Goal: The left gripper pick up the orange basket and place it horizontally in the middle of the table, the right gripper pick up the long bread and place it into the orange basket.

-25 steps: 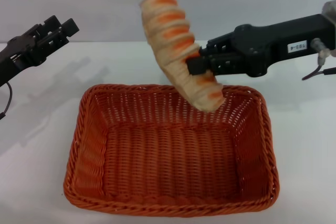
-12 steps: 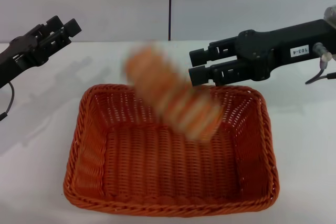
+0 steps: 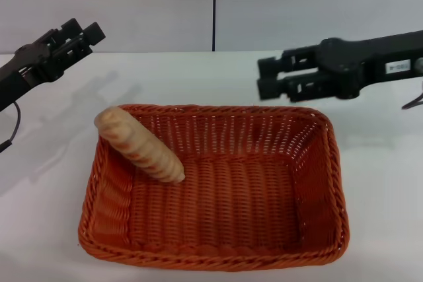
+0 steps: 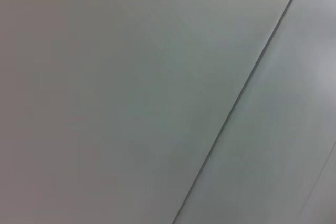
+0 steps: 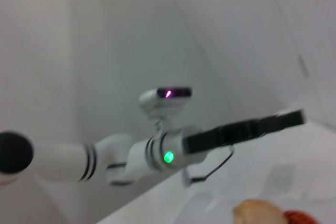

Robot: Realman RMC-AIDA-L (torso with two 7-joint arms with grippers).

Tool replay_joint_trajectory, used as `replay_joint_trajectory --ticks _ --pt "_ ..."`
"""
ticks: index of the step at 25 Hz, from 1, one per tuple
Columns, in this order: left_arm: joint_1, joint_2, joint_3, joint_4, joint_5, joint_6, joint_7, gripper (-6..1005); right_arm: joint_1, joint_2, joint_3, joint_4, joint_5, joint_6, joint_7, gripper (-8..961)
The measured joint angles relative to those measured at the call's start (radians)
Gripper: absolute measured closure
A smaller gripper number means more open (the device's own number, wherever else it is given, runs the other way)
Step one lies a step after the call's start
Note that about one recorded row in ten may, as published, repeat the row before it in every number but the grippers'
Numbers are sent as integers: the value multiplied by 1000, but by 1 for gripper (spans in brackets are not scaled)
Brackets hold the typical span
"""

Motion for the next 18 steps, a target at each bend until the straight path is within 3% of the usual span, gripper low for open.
replay_joint_trajectory --ticks 5,10,11,13,18 --pt "-2 -1 -5 0 -10 2 6 200 -67 8 129 -5 46 -24 -67 328" --pt "-4 -2 -6 0 -42 3 21 200 -185 12 268 26 178 -31 -214 328" --pt "-3 -3 -6 -5 -61 4 32 200 -238 13 337 70 245 -28 -313 328" --pt "1 -4 -6 -29 -113 7 75 201 -259 13 367 92 271 -24 -364 328" --pt "10 -4 -6 -68 -185 14 165 201 -344 12 636 334 357 18 -774 328"
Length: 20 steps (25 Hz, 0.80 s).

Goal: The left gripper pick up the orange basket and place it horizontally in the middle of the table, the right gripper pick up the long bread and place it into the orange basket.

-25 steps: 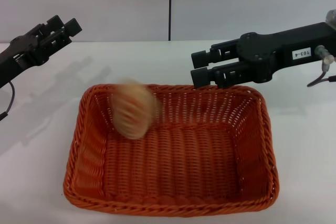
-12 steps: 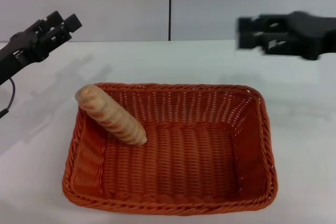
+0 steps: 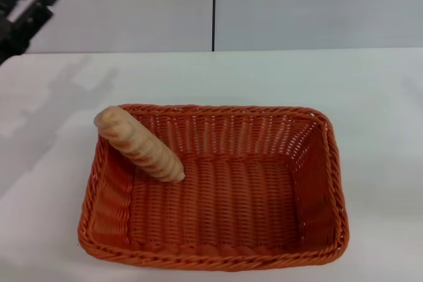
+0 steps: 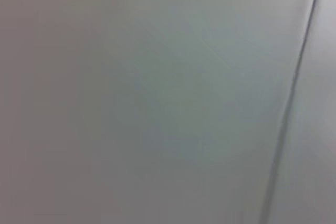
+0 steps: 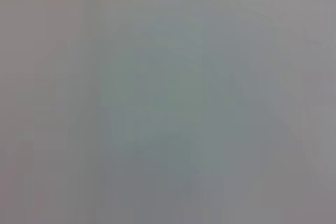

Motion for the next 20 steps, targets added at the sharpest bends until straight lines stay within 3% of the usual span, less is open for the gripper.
replay_joint_trajectory --ticks 1,2,3,8,13,20 --pt "15 -1 -6 -94 -132 11 206 201 -9 0 57 45 3 13 -59 328" --pt "15 -1 -6 -94 -132 11 206 201 -18 0 119 90 4 27 -117 328" --pt "22 -3 -16 -175 -227 30 354 201 -35 0 221 163 5 49 -204 328" --pt "34 -9 -57 -279 -337 71 582 201 -62 4 343 238 6 64 -281 328" --pt "32 -9 -110 -320 -358 77 646 201 -63 29 465 258 12 69 -321 328" --pt "17 -8 -120 -326 -358 73 666 201 -42 30 479 260 22 112 -324 328"
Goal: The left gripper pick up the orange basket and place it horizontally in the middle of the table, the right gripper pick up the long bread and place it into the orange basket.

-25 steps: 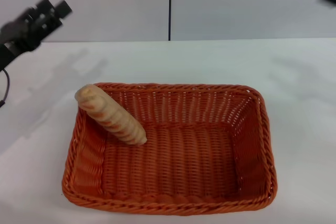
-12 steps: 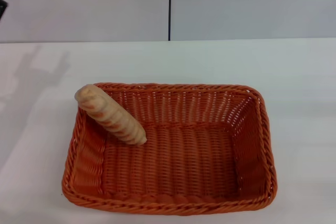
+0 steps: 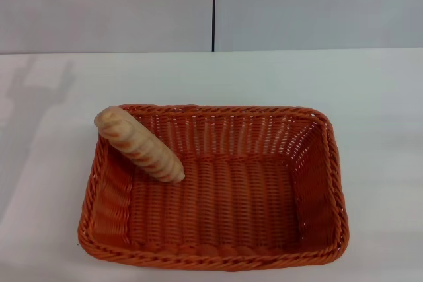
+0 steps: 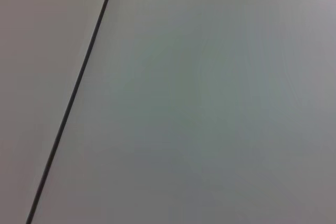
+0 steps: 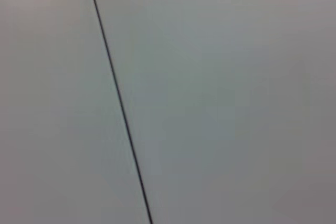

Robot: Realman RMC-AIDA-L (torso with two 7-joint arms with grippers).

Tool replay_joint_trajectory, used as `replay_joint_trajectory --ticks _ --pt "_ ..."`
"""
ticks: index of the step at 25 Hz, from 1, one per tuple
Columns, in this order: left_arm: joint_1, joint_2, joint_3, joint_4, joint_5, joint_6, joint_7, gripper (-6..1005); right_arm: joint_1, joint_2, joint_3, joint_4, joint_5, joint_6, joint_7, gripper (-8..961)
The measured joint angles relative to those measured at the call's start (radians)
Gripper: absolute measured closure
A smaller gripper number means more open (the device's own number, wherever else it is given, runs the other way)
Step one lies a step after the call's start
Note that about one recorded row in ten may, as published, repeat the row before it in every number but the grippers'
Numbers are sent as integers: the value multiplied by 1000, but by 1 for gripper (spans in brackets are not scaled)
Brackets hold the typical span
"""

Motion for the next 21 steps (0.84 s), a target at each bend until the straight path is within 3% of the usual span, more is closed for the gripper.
replay_joint_trajectory --ticks 21 --pt "-60 1 -133 -2 -2 -5 50 201 92 -4 27 41 60 131 -145 328"
